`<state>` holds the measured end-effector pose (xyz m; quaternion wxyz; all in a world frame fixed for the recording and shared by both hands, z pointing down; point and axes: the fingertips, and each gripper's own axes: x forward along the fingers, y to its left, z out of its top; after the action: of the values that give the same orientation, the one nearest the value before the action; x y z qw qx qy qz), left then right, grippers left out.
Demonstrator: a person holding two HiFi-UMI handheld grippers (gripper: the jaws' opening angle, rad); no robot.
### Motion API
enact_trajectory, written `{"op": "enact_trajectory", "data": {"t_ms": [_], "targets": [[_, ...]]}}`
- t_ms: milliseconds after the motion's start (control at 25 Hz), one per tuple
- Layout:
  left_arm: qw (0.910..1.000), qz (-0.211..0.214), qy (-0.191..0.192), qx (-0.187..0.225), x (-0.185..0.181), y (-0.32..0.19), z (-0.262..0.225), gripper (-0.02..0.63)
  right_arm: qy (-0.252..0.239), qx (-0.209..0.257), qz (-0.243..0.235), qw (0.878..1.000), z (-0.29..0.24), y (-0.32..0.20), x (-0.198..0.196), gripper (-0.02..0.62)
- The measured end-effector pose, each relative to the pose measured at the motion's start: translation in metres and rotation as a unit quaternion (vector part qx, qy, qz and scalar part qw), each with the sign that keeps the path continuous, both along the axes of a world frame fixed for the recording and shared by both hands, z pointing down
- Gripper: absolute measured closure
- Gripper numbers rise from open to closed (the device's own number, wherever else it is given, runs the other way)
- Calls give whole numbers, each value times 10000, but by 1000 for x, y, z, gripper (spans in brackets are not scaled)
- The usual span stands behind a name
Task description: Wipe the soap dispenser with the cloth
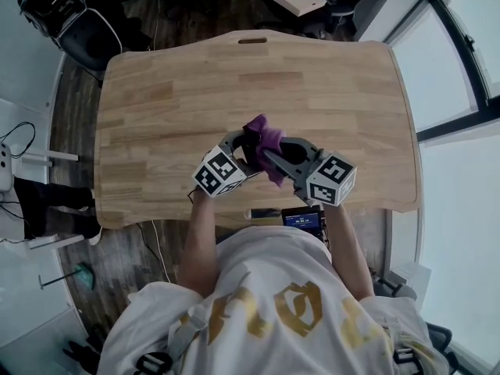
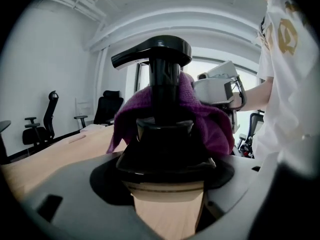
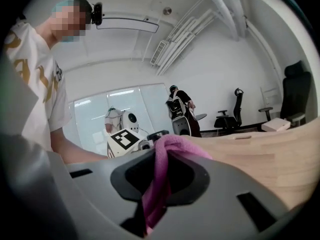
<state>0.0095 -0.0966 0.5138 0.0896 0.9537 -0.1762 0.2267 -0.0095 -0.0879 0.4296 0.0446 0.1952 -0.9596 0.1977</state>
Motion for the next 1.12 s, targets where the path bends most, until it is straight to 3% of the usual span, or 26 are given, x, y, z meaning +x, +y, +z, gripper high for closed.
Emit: {"op": "enact_trajectory", "data": {"t_ms": [160, 800, 1120], "targets": [[10000, 85, 16, 11, 1, 4, -3, 255, -281, -140, 223, 9993, -3, -7, 4, 545], [9986, 490, -56, 186, 3, 13, -13, 255, -399, -69, 514, 9979, -13, -30, 1, 545], [9971, 721, -124, 217, 10, 23, -16, 255, 59, -112, 1158, 9932, 3, -51, 9, 545]]}}
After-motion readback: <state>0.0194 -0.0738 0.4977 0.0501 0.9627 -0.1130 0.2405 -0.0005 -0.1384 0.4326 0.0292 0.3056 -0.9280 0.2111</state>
